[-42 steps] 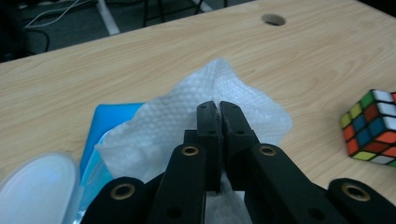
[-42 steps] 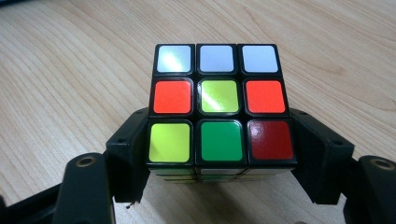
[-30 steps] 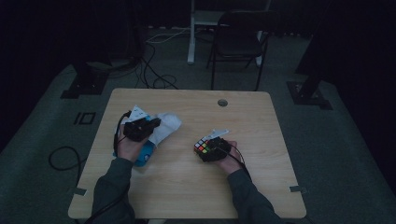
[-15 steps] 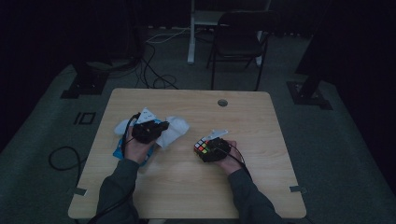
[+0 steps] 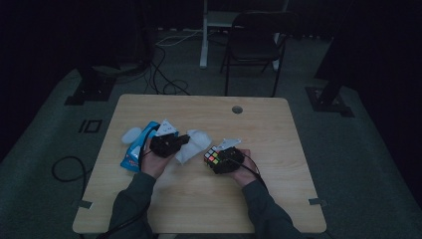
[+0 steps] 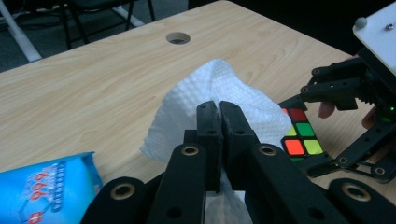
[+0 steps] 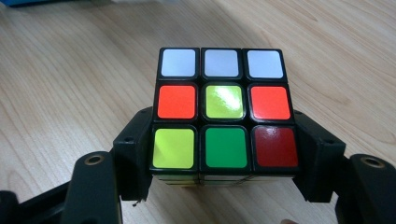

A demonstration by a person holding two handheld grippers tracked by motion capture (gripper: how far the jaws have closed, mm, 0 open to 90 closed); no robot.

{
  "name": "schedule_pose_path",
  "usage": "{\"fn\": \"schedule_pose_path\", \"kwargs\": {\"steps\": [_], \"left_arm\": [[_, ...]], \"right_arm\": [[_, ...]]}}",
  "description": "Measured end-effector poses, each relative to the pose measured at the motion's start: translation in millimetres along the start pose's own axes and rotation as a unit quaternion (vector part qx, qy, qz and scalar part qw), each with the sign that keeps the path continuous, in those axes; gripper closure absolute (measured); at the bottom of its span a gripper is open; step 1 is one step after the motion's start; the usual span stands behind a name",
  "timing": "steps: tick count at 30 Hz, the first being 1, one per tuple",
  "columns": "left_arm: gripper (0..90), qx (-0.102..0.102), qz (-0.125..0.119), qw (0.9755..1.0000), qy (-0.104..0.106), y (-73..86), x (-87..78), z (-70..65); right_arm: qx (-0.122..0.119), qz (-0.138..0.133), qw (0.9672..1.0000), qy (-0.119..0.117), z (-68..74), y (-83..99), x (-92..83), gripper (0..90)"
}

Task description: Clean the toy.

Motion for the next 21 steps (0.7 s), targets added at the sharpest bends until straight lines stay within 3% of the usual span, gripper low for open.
{"fn": "schedule_pose_path", "kwargs": {"steps": [8,12,21], "left_arm": [[88.6,0.006,0.004,0.9998,0.019,3.5,10.8,-17.4],[88.6,0.023,0.015,0.9995,0.017,6.1,17.2,-24.1],[88.5,0.037,0.031,0.9987,0.017,12.4,32.1,-36.3]], "right_arm": [[-0.005,-0.002,1.0000,-0.003,4.1,-4.3,1.1,33.8],[-0.006,-0.002,1.0000,-0.003,5.2,-5.1,1.6,33.9],[-0.017,-0.005,0.9998,-0.007,9.9,-8.3,1.5,33.8]]}}
Point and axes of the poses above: each handheld gripper's, and its own axes: x roughly forward along the jaws, y roughly out of its underside, z roughly to its left, the point moved 6 cm from there along x, roughly forward along the jaws, and after that the axes turned 9 degrees about -y, right-handed, at the moved point
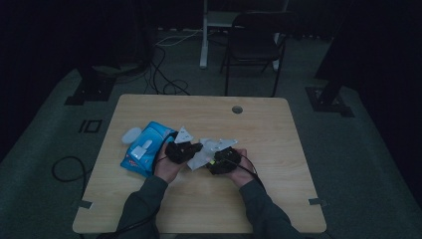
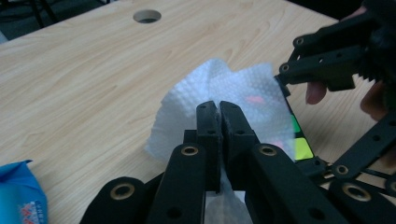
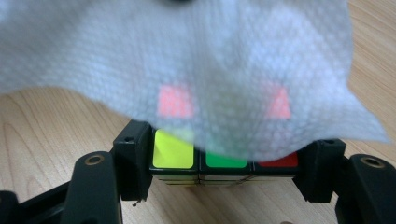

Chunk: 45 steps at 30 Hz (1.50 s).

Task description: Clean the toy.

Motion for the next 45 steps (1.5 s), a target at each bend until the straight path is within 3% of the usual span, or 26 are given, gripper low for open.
{"fn": "schedule_pose_path", "kwargs": {"steps": [17,27,45], "left_arm": [[88.6,0.025,0.008,0.9995,0.018,4.8,6.0,-20.9],[88.5,0.041,0.007,0.9975,0.056,3.9,6.9,-36.3],[88.7,0.046,0.013,0.9957,0.080,4.0,7.7,-40.7]], "right_arm": [[0.001,-0.002,1.0000,0.002,-0.8,-3.2,-1.7,33.9],[0.000,-0.002,1.0000,0.006,-2.6,-2.5,-3.3,33.9],[-0.012,0.000,0.9999,0.002,4.3,-4.6,0.7,33.9]]}}
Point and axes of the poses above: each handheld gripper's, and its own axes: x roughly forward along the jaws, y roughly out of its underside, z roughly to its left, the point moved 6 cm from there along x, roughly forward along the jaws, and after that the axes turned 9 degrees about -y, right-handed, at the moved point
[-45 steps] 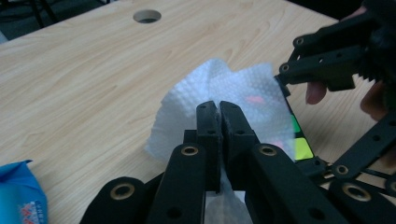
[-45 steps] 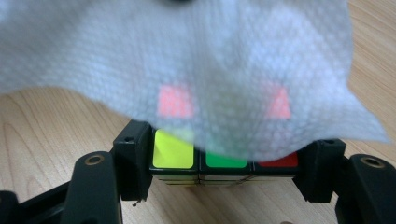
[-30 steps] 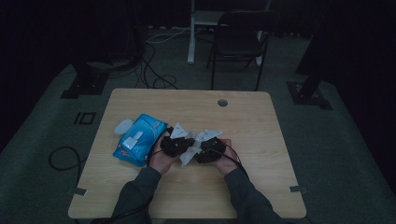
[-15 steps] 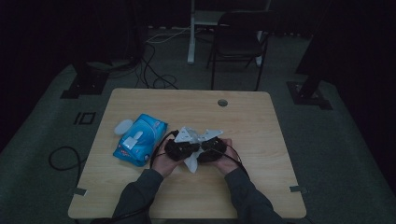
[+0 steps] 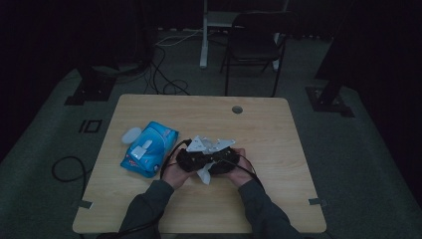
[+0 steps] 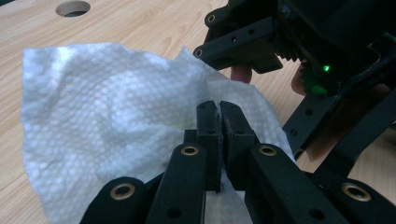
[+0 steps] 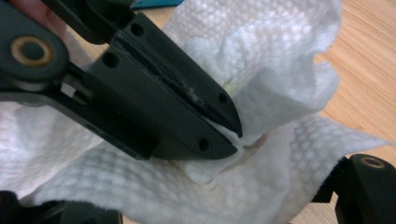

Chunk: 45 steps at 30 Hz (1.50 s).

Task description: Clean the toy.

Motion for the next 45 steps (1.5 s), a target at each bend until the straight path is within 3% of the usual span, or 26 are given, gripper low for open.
{"fn": "schedule_pose_path", "kwargs": {"steps": [6,20,24,32,36,45], "left_arm": [[88.6,-0.005,-0.008,0.9999,-0.009,0.0,-0.6,3.8],[88.4,-0.047,-0.007,0.9964,-0.071,8.7,-5.1,42.9],[88.5,-0.047,-0.009,0.9962,-0.072,7.4,-5.6,41.9],[88.5,-0.034,-0.014,0.9980,-0.051,2.8,-3.3,28.5],[88.4,-0.018,-0.009,0.9995,-0.025,0.7,-1.1,18.3],[88.4,0.006,-0.008,1.0000,0.000,-6.3,3.7,5.7]], "right_arm": [[0.000,-0.003,1.0000,-0.002,0.8,0.0,-1.5,33.9],[-0.014,-0.005,0.9998,-0.012,4.4,-0.3,-3.7,34.1],[-0.017,-0.006,0.9997,-0.013,5.8,-2.2,-3.0,34.1],[-0.015,-0.005,0.9998,-0.014,6.4,-2.7,-0.7,34.1],[-0.012,-0.004,0.9999,-0.010,5.4,-2.6,0.2,34.1],[-0.017,-0.006,0.9998,-0.008,5.7,-3.3,1.0,34.1]]}}
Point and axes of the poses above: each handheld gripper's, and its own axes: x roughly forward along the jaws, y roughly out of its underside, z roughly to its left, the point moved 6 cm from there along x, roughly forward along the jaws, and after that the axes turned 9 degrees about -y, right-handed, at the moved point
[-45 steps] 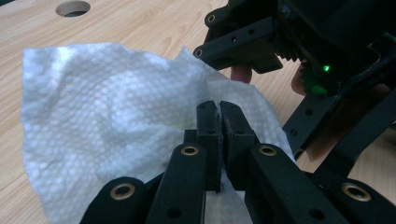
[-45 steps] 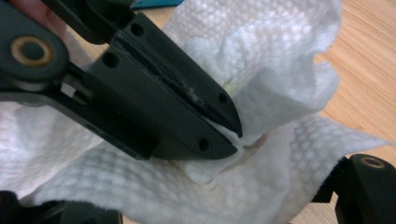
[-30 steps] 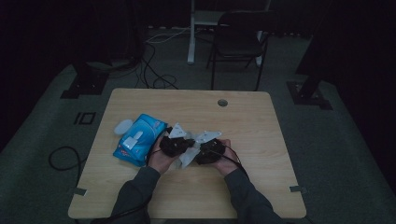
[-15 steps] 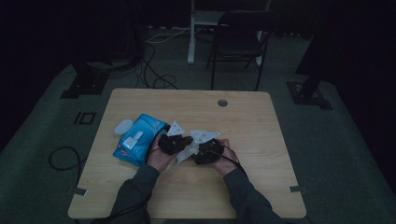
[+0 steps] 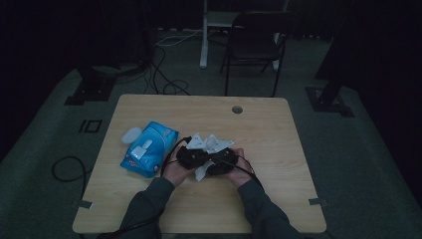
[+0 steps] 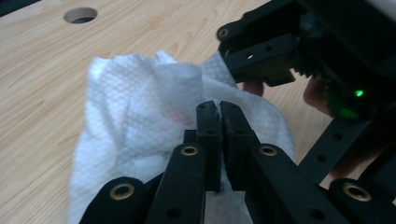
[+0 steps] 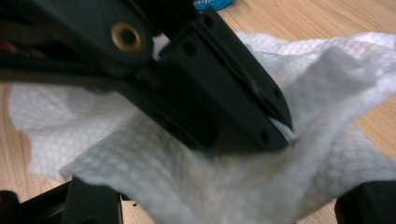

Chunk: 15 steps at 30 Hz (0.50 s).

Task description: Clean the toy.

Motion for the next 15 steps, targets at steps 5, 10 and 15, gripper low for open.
{"fn": "schedule_pose_path", "kwargs": {"steps": [5,10,15], "left_arm": [[88.5,0.004,-0.001,1.0000,-0.002,-2.1,2.5,-0.6],[88.4,-0.006,-0.003,0.9998,-0.017,-2.4,4.5,6.6],[88.4,-0.020,-0.005,0.9992,-0.033,0.0,3.5,16.1]], "right_arm": [[-0.001,0.001,1.0000,-0.002,2.0,0.0,0.0,34.1],[-0.003,0.001,1.0000,-0.006,4.1,0.2,0.5,34.1],[-0.009,0.002,0.9999,-0.011,5.9,1.0,0.1,34.1]]}}
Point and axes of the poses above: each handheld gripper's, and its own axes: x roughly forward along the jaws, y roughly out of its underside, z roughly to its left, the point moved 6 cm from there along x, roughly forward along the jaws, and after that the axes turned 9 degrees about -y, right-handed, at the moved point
